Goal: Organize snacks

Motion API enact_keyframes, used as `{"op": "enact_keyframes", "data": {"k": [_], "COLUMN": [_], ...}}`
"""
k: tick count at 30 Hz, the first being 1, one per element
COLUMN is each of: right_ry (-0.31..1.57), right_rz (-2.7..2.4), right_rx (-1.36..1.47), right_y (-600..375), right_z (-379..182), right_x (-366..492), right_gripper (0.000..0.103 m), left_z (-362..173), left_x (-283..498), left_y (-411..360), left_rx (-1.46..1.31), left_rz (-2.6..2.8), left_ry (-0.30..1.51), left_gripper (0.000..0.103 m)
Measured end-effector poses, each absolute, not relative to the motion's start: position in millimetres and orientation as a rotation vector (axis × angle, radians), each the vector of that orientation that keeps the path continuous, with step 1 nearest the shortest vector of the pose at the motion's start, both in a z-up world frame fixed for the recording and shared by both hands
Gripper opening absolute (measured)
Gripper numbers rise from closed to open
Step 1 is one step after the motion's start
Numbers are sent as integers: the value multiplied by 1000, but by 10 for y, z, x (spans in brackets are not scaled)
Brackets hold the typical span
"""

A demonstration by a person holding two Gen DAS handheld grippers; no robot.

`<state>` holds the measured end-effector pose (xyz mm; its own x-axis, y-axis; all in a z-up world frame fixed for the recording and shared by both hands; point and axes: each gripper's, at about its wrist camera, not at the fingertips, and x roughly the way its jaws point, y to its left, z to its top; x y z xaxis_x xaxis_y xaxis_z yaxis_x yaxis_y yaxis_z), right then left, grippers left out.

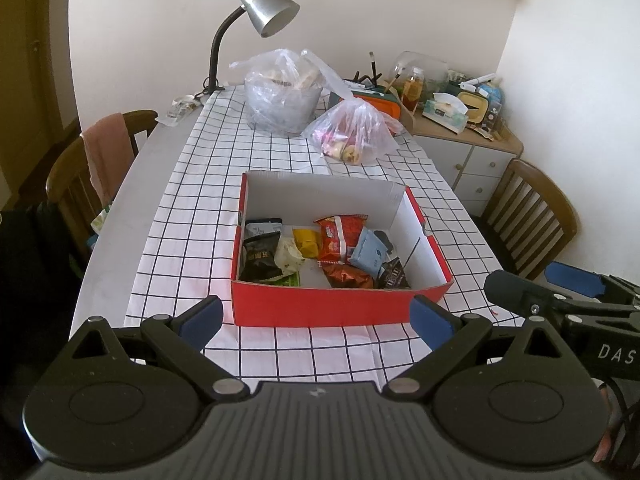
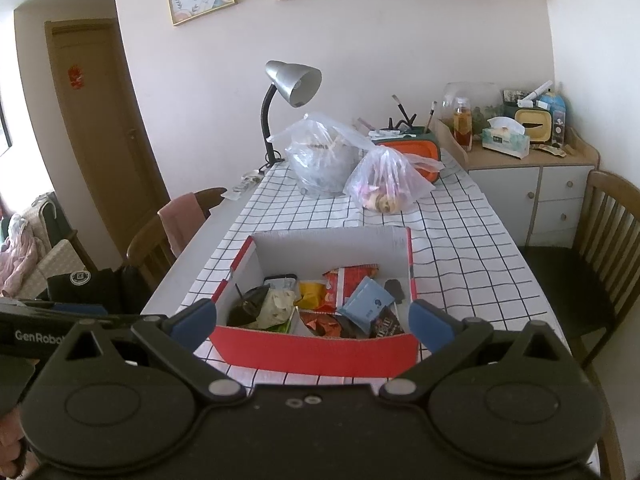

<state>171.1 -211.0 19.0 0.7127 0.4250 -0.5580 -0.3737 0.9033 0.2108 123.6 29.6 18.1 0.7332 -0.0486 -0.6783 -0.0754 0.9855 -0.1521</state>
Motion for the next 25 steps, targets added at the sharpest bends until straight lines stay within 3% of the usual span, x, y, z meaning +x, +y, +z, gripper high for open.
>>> {"op": "enact_keyframes", "data": {"k": [25], "right_ry": [664], "right_rz": [408], "right_rx": [112], "right_y": [-2194], "right_z": [91], "right_x": [1645], "right_gripper": [103], "left_z": [139], "left_x": [1233], "left_y": [262], "left_rx": [-184], "left_rz": [3], "left_ry": [768], "left_gripper": [100]}}
